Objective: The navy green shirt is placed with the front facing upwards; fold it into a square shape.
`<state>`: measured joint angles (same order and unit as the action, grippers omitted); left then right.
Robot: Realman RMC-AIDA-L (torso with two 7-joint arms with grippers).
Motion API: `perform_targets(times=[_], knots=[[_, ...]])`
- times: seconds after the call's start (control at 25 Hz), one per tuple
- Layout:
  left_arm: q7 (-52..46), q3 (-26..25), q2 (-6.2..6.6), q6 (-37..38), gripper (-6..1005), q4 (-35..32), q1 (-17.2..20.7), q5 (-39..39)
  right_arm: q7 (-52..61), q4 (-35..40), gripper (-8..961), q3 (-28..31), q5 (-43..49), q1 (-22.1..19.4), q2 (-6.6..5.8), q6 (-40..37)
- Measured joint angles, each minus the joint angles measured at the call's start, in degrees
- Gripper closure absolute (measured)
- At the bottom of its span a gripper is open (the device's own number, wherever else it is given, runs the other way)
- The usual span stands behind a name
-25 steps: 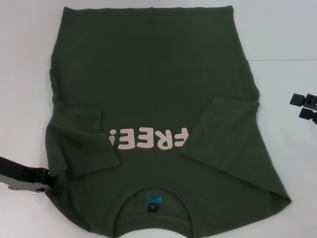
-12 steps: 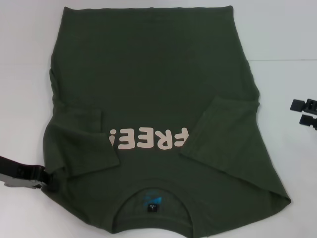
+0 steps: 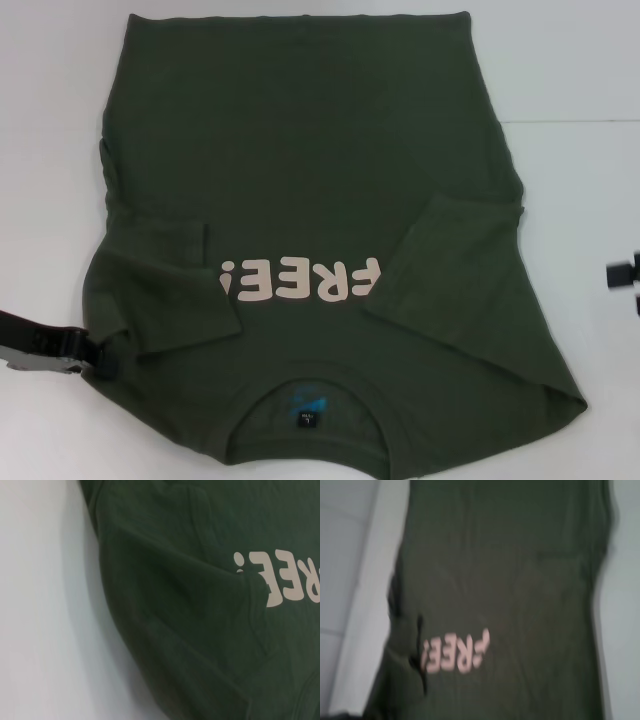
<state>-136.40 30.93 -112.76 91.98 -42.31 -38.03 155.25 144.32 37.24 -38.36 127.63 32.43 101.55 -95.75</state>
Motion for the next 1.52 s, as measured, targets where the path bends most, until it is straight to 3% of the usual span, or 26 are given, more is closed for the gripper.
perform_targets(times=[0.24,0.44,0.88,1.0,1.52], knots=[[0.26,0.06,-0.07,0.53,936,-0.39,0.26,-1.07,2.85,3.7,38,3.06,14.97,4.42,0.05,-6.47],[0.42,0.11,-0.09,0.47,936,-0.38,0.29,-1.29,2.52,3.09,38,2.79,19.64,6.49,0.89,-6.71],[0.56,0.01,-0.53,-0.04,937,-0.43,0.6,-1.63,0.62,-2.8,39,1.49,20.33,7.36,2.8,-1.35],[0.57,-0.02,-0.53,-0.02,937,-0.41,0.76,-2.06,0.23,-3.13,39,0.8,20.38,7.52,3.78,-0.32],[0.64,0.01,-0.53,-0.15,938,-0.4,0.72,-2.15,-0.53,-4.56,41,-0.32,20.46,8.17,5.8,1.81]])
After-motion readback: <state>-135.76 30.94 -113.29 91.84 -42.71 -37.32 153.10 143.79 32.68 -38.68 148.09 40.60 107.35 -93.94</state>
